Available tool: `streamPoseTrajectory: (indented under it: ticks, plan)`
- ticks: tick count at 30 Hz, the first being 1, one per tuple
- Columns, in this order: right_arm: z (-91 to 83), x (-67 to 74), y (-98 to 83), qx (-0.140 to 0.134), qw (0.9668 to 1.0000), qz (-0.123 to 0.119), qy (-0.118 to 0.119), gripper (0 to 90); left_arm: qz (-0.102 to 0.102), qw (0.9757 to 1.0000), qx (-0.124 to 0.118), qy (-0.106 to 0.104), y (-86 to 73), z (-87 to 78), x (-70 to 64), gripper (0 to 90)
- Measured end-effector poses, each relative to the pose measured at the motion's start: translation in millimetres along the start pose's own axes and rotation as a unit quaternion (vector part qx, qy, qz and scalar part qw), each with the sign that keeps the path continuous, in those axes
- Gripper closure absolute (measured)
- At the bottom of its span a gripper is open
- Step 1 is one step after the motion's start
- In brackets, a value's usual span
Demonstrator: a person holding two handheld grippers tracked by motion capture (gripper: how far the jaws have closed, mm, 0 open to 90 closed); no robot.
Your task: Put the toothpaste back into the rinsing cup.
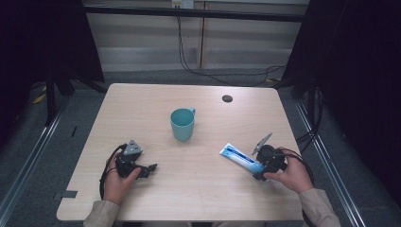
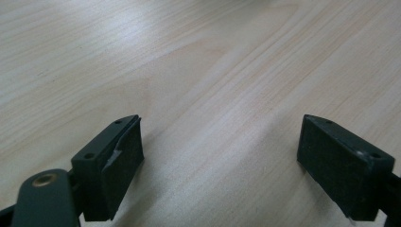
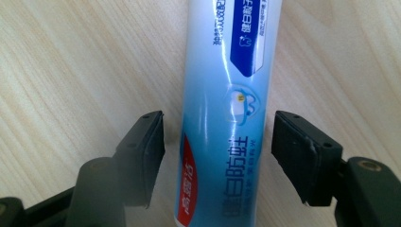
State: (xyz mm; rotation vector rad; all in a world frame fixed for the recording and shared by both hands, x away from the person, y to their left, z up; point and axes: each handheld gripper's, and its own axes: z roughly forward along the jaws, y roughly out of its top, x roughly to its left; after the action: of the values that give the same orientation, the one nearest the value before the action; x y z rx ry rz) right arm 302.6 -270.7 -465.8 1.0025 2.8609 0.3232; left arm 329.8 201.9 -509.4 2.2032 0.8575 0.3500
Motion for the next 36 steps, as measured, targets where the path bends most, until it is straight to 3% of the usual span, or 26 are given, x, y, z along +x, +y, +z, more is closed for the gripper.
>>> streamPoseTrajectory:
  ticks: [9, 20, 29, 36]
  plan:
    - [0.7, -3.0, 3.4, 0.021, 0.9997, 0.007, 0.01, 47.8, 0.0, 1.0, 0.0, 0.0, 0.0, 0.0, 0.0, 14.8]
    - [4.3, -3.6, 8.6, 0.048, 0.9988, 0.002, 0.011, 52.0, 0.0, 1.0, 0.0, 0.0, 0.0, 0.0, 0.0, 14.7]
    - [-0.3, -3.1, 8.3, 0.043, 0.999, -0.003, 0.011, 69.1, -0.002, 1.0, 0.0, -0.001, 0.1, 0.3, -0.1, 14.6]
    - [-3.0, -3.6, 4.0, 0.026, 0.9994, 0.006, 0.021, 71.8, 0.016, 0.9996, 0.017, -0.018, 2.6, 4.4, -1.2, 0.0]
